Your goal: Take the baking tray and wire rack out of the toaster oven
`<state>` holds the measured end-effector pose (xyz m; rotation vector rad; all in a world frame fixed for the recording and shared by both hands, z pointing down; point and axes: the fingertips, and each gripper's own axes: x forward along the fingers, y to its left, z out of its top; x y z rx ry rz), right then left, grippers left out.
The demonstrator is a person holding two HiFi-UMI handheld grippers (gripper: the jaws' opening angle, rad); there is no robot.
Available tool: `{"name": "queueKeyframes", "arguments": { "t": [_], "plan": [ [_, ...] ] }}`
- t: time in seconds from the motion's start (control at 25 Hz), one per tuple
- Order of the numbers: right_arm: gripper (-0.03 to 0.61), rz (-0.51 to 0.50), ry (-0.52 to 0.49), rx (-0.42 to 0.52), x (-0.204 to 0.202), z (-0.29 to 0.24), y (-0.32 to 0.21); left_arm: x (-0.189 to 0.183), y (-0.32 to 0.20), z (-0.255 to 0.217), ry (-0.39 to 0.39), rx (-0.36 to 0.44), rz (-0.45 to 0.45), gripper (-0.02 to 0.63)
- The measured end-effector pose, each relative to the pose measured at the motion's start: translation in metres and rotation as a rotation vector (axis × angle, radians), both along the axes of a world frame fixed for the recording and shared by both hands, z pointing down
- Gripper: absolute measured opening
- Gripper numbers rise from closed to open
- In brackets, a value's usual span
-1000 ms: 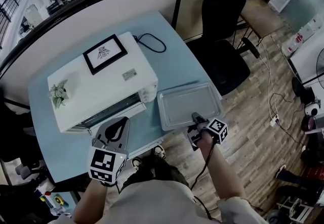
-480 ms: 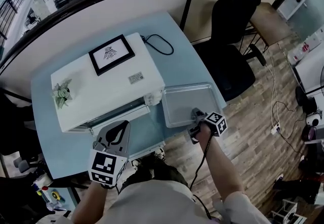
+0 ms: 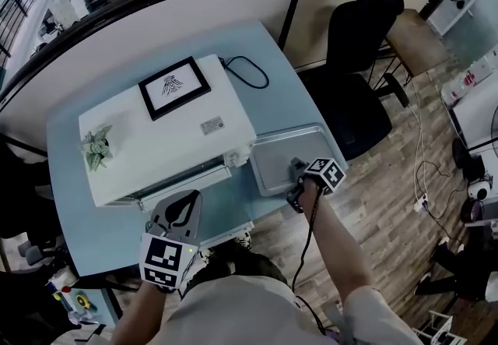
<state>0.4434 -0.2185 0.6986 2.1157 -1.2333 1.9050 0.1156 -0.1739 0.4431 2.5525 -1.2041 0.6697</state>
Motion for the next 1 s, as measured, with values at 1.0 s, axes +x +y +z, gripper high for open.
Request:
{"name": "queueKeyframes", "arguments": {
  "t": [1.0],
  "plan": [
    [0.493, -0.079, 0.214, -0.215, -0.004, 0.026, -0.006, -0.052, 0.033, 0.023, -0.001, -0.045, -0.101, 0.003]
  ]
}}
